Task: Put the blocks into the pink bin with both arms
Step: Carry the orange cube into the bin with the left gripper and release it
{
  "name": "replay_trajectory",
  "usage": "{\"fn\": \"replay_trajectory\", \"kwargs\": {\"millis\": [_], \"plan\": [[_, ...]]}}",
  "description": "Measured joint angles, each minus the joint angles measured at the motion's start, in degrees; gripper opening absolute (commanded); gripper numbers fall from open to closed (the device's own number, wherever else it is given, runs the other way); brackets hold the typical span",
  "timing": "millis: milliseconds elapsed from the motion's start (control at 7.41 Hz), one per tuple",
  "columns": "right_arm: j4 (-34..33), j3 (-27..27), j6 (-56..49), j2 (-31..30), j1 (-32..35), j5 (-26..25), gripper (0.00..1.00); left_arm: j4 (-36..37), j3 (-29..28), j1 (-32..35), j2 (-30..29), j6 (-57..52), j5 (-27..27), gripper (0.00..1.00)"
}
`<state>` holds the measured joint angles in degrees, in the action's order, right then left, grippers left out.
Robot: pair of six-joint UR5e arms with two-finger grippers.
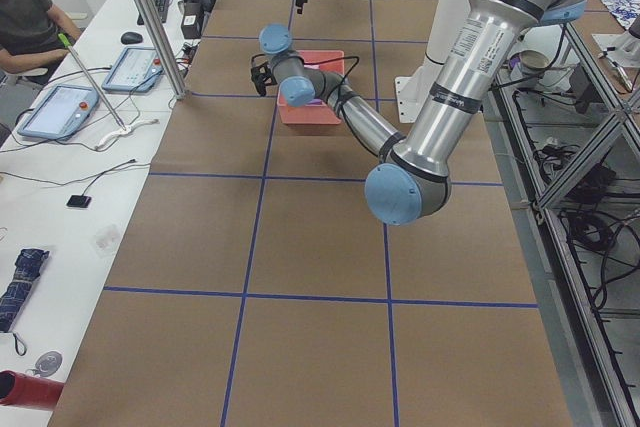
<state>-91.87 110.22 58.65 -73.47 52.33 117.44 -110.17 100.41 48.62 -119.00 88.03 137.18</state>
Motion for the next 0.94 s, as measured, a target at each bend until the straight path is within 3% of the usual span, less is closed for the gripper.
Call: {"fn": "replay_trajectory", "kwargs": {"millis": [270, 405, 540, 675, 945], "plan": [[0.0, -0.5, -2.6, -0.8, 1.6, 1.9, 1.0, 4.3, -0.5, -10.0, -5.5, 3.6, -9.9, 0.0], [0.0, -0.7, -2.9, -0.8, 1.8, 2.4, 1.0, 6.1, -1.0, -13.9, -7.2, 4.0, -13.8, 0.32], [0.0, -0.9, -3.0, -0.7, 1.9, 2.5, 1.0, 6.9, -1.4, -16.3, -8.2, 4.4, -15.8, 0.8], [0.0, -1.2, -3.0, -0.7, 1.9, 2.5, 1.0, 7.2, -1.6, -17.7, -8.7, 4.7, -16.6, 0.96], [0.1, -1.7, -3.0, -0.6, 1.9, 2.7, 1.0, 7.3, -1.9, -18.3, -9.1, 4.8, -17.0, 0.99]]}}
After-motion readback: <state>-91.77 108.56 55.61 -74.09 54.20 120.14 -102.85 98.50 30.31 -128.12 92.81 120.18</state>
